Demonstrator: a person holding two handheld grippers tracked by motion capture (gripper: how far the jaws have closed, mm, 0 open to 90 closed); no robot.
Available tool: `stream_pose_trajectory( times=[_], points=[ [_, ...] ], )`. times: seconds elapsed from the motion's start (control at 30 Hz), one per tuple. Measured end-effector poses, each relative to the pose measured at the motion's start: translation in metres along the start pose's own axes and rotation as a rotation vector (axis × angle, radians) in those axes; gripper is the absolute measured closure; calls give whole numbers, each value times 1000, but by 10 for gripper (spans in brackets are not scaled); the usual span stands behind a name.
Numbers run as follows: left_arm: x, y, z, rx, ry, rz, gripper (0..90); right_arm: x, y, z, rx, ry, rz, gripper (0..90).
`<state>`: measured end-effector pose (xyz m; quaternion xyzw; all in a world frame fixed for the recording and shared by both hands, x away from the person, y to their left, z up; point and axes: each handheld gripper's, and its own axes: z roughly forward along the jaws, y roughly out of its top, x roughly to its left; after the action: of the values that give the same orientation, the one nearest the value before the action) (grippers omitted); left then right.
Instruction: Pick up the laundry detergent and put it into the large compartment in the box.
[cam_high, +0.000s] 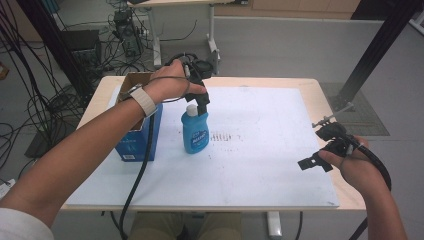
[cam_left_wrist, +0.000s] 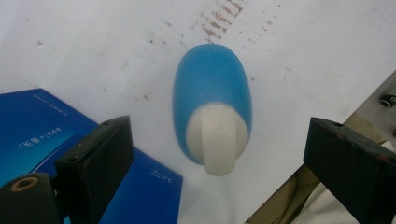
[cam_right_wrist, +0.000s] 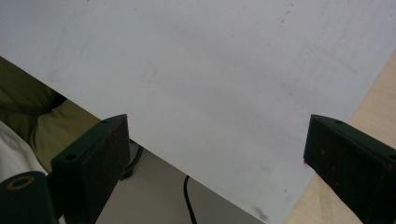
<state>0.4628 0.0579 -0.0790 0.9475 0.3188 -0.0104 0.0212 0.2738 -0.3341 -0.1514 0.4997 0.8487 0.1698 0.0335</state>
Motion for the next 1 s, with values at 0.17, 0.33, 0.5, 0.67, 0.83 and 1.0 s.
stream_pose_trajectory(
  times=[0.17, 0.33, 0.5, 0.67, 0.83, 1.0],
  points=[
    [1, -1, 0, -3, -3, -3, 90, 0, -1, -1, -1, 1, 0, 73],
    [2, -1, 0, -6, -6, -3, 90, -1, -2, -1, 0, 0, 4, 73],
    [2, -1, 0, -6, -7, -5, 91, -1, -3, -1, -1, 0, 4, 73],
    [1, -1, 0, -7, -6, -6, 90, -1, -3, -1, 1, 0, 7, 73],
    [2, -1, 1, -5, -9, -4, 91, -1, -3, -1, 0, 0, 4, 73],
    [2, -1, 1, -6, -10, -4, 90, -1, -3, 0, 1, 0, 5, 73]
  ],
)
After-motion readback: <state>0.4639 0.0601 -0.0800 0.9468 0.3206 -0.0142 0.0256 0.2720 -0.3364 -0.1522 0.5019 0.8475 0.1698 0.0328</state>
